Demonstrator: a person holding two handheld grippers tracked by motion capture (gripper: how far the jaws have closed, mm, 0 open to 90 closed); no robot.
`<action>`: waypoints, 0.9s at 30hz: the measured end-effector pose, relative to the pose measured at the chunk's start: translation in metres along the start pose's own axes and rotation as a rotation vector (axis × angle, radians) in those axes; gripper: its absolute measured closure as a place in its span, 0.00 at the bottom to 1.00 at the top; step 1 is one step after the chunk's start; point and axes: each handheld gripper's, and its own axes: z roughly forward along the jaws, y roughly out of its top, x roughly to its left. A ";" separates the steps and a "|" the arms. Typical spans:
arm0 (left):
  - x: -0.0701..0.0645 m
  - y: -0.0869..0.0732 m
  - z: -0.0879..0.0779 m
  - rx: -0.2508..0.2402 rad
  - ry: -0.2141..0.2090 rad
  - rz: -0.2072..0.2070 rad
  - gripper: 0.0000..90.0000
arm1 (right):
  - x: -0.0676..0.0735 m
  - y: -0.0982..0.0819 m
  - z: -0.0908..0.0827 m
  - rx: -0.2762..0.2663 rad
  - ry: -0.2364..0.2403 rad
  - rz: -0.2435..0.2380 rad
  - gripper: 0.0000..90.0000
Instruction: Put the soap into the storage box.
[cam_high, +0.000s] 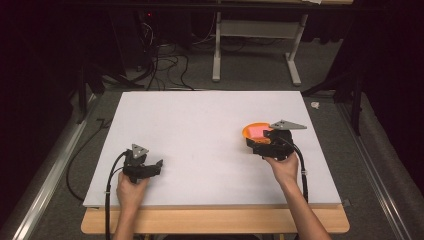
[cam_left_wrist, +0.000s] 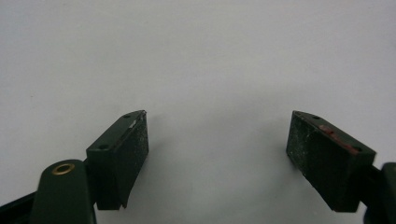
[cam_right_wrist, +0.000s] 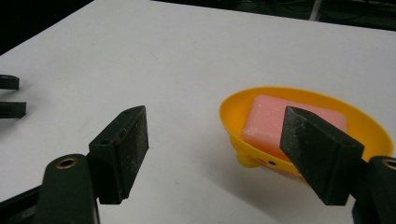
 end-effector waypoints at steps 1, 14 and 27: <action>0.000 0.000 0.000 0.000 0.000 0.000 0.24 | 0.001 -0.001 0.000 -0.001 0.005 -0.001 0.27; 0.000 0.000 0.000 0.000 0.001 0.001 0.24 | 0.013 -0.011 -0.002 -0.008 0.039 -0.025 0.28; 0.000 0.000 0.000 0.000 0.003 0.002 0.24 | 0.023 -0.025 0.003 0.003 0.066 -0.050 0.29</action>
